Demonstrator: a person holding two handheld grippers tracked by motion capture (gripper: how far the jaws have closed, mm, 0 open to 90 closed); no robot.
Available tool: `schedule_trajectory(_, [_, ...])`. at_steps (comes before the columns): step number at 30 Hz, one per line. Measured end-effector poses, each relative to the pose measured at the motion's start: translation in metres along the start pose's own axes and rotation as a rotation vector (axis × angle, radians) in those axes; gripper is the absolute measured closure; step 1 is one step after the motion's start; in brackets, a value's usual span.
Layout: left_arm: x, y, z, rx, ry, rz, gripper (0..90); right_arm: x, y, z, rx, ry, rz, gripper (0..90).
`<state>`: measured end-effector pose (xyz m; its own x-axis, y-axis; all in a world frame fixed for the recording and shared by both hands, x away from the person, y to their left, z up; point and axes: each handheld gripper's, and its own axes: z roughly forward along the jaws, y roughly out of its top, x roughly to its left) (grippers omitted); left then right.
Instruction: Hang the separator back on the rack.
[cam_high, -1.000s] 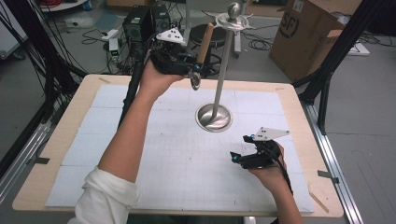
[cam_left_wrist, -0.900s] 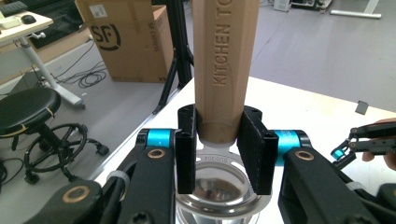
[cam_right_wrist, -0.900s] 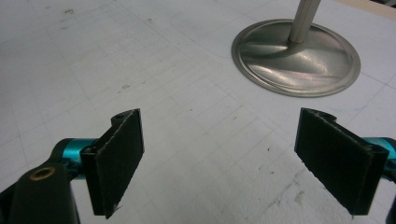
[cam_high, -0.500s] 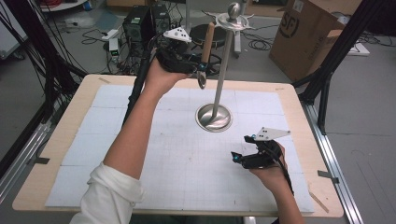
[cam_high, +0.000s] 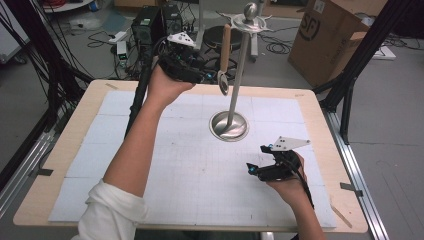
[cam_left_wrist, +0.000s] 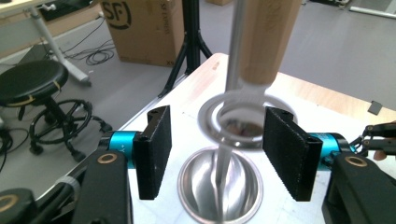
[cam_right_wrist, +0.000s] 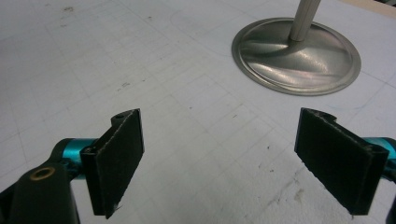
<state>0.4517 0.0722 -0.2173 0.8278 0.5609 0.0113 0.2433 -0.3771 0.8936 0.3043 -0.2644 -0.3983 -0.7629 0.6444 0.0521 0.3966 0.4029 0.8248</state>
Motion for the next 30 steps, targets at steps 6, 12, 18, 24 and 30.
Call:
schedule_trajectory(6, [0.008,-0.014,-0.011,0.002,0.012,-0.049,33.9,0.001,0.001,0.002,0.003,-0.001,-0.007,14.5])
schedule_trajectory(12, [0.016,-0.026,-0.024,-0.011,0.024,-0.058,29.4,0.002,0.003,0.005,0.004,0.005,-0.016,14.5])
schedule_trajectory(18, [0.020,-0.036,-0.035,-0.021,0.025,-0.059,25.8,0.003,0.003,0.007,0.013,0.005,-0.012,14.6])
schedule_trajectory(24, [0.018,-0.043,-0.044,-0.022,0.023,-0.047,20.4,0.004,0.004,0.009,0.016,0.007,-0.013,14.6])
schedule_trajectory(30, [0.016,-0.049,-0.053,-0.022,0.009,-0.028,17.5,0.005,0.004,0.009,0.018,0.007,-0.019,14.5])
